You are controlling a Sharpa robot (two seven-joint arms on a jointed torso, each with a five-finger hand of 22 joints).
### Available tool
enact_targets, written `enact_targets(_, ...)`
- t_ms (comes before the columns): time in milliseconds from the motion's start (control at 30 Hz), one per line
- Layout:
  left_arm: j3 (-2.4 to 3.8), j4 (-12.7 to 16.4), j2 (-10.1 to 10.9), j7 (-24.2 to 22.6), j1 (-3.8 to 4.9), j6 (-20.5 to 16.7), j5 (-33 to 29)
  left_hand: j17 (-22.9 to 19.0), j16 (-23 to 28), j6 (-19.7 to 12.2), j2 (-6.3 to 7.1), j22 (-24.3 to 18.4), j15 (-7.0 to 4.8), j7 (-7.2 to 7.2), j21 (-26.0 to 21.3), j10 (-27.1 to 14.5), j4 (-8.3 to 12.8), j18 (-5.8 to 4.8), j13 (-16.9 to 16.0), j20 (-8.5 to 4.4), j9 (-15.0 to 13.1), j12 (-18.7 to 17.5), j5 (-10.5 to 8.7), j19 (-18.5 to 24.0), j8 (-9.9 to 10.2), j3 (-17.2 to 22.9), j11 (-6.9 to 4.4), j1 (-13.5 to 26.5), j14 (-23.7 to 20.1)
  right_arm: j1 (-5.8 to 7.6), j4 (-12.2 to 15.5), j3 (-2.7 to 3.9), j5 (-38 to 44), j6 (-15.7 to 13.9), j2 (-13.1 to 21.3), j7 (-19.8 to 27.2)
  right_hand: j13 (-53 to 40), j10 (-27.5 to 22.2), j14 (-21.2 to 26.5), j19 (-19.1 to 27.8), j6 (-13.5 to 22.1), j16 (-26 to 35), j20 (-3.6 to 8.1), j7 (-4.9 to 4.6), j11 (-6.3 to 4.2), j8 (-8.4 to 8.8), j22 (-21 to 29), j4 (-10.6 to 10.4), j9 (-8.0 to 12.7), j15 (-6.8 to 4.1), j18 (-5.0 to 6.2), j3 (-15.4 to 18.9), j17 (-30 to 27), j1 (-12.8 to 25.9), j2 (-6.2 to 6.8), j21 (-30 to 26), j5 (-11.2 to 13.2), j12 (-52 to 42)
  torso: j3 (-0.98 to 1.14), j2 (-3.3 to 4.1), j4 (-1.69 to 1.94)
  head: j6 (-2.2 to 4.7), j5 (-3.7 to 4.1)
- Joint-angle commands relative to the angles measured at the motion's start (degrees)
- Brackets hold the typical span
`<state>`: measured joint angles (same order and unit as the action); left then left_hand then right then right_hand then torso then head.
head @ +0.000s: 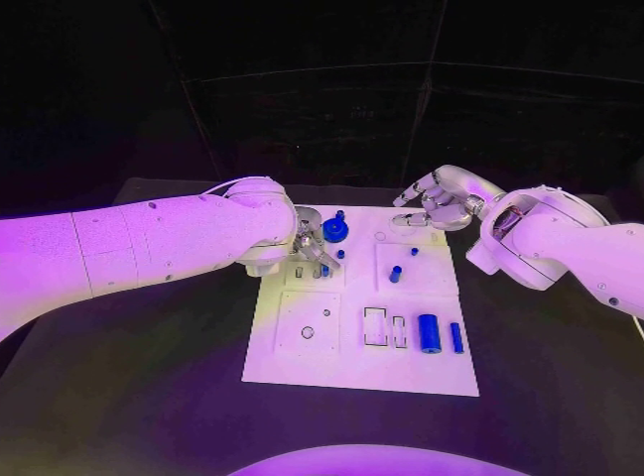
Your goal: Assemble the parts on the task board
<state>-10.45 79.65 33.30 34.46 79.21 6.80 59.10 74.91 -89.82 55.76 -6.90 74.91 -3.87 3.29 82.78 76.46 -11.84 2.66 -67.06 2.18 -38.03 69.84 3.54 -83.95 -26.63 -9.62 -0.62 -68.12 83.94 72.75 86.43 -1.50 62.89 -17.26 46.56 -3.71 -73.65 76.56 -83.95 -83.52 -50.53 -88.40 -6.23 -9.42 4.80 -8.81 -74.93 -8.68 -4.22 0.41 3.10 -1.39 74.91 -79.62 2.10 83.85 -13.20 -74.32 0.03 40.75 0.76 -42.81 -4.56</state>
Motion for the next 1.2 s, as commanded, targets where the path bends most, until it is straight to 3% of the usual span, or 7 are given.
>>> enact_targets(33, 0.02, 0.11, -0.03, -0.2, 0.06, 0.45, -0.12, 15.09, -0.18, -0.43, -0.04, 5.12, -0.4, -0.03, 0.27, 0.05, 0.44, -0.38, -0.09, -0.25, -0.17, -0.25, -0.19, -2.32, -0.13, 0.13, -0.17, -0.71, 6.06, 0.12, -0.02, 0.04, -0.12, 0.52, -0.07, -0.02, 0.09, -0.16, -5.15, 0.36, -0.34, 0.38, -0.01, -0.09, -0.26, -0.29, -0.74, 0.0, -0.04, -0.24, -0.13, 0.42, 11.53, -0.2, -0.41, -0.24, -0.2, -0.13, 0.01, -0.01, 0.02, -0.09, -0.01)
enact_targets(200, 0.02, 0.1, 0.01, -0.24, 0.06, 0.28, -0.17, 15.09, -0.18, -0.71, -1.14, 5.15, -0.48, -0.16, 0.25, -0.03, 2.44, -0.37, -0.05, -0.3, -0.79, -0.42, -0.14, -2.29, 0.02, 1.88, -0.29, -3.2, 6.06, 0.12, -0.13, 0.04, -0.12, 0.54, -0.07, -0.06, 0.11, -0.18, -5.14, 0.39, -0.38, 0.4, 0.0, -0.07, -0.27, -0.34, -0.68, -0.04, -0.04, -0.24, -0.12, 0.44, 11.51, -0.19, -0.48, -0.28, -0.24, -0.11, 0.01, 0.01, 0.03, -0.11, 0.04)
enact_targets(400, 0.02, 0.33, 0.05, -0.23, 0.06, -0.31, -0.19, 15.09, -0.18, -2.65, -3.6, 4.74, -1.17, -0.61, -0.14, -1.23, 10.07, -0.25, 0.78, -1.01, -0.9, -2.0, 0.99, -2.05, 1.66, 12.08, -0.89, -12.92, 6.06, 0.12, -0.32, 0.04, -0.12, 0.71, -0.13, -0.27, 0.11, -0.18, -5.14, 0.4, -0.39, 0.4, 0.0, -0.07, -0.28, -0.35, -0.65, -0.04, -0.04, -0.25, -0.12, 0.44, 11.51, -0.2, -0.5, -0.29, -0.26, -0.11, 0.03, 0.0, 0.0, -0.18, 0.01)
enact_targets(567, 0.03, 0.86, 0.42, -0.31, 0.06, -0.84, -0.19, 15.09, -0.18, -2.33, 1.23, 4.74, -0.41, 0.16, -0.31, -0.9, 12.49, -0.24, 1.44, -0.38, -1.93, -3.06, 1.06, -1.99, 2.37, 25.89, -0.18, -7.62, 6.06, 0.12, -0.48, 0.04, -0.12, 0.8, -0.22, -0.32, 0.14, -0.21, -5.13, 0.42, -0.39, 0.43, 0.01, -0.07, -0.28, -0.37, -0.63, -0.05, -0.04, -0.25, -0.11, 0.45, 11.44, -0.21, -0.52, -0.31, -0.28, -0.08, 0.04, -0.02, 0.0, -0.22, 0.01)
enact_targets(600, 0.03, 0.99, 0.52, -0.34, 0.06, -1.0, -0.2, 15.09, -0.18, -2.03, 4.56, 4.72, -0.53, 0.17, -0.43, -0.65, 13.3, -0.21, 1.35, -0.4, -3.14, -3.06, 0.88, -1.97, 2.19, 35.31, -0.19, -2.89, 6.06, 0.12, -0.51, 0.04, -0.12, 0.81, -0.24, -0.32, 0.14, -0.21, -5.13, 0.42, -0.39, 0.43, 0.01, -0.07, -0.28, -0.37, -0.63, -0.05, -0.04, -0.25, -0.11, 0.45, 11.44, -0.21, -0.52, -0.31, -0.28, -0.08, 0.05, -0.02, 0.01, -0.21, 0.0)
enact_targets(667, 0.04, 1.33, 0.88, -0.4, 0.06, -1.55, -0.5, 15.09, -0.18, -2.0, 6.43, 4.66, -0.43, 0.27, -0.55, -0.44, 13.98, -0.15, 1.29, -0.41, -4.2, -3.03, 0.75, -1.96, 1.84, 40.81, -0.31, -0.29, 6.06, 0.12, -0.58, 0.04, -0.12, 0.84, -0.26, -0.32, 0.13, -0.2, -5.13, 0.46, -0.4, 0.42, 0.01, -0.06, -0.28, -0.38, -0.53, -0.05, -0.04, -0.25, -0.09, 0.46, 11.46, -0.21, -0.52, -0.35, -0.29, -0.09, 0.04, -0.01, 0.05, -0.16, 0.01)
enact_targets(1200, 0.02, 6.62, 5.91, -0.03, -0.12, -9.29, -2.0, 15.09, -0.18, -2.12, 8.56, 4.48, -0.55, 0.0, -0.84, -0.29, 15.18, -0.12, 1.63, -0.38, -6.39, -3.42, 0.58, -1.92, 0.97, 47.59, -0.34, 3.06, 6.06, 0.12, -1.01, 0.03, -0.12, 0.98, -0.09, -0.29, 0.13, -0.2, -5.13, 0.48, -0.4, 0.43, 0.01, -0.06, -0.28, -0.38, -0.51, -0.06, -0.04, -0.25, -0.09, 0.46, 11.45, -0.2, -0.52, -0.36, -0.3, -0.09, 0.05, -0.02, 0.05, -0.16, -0.46)
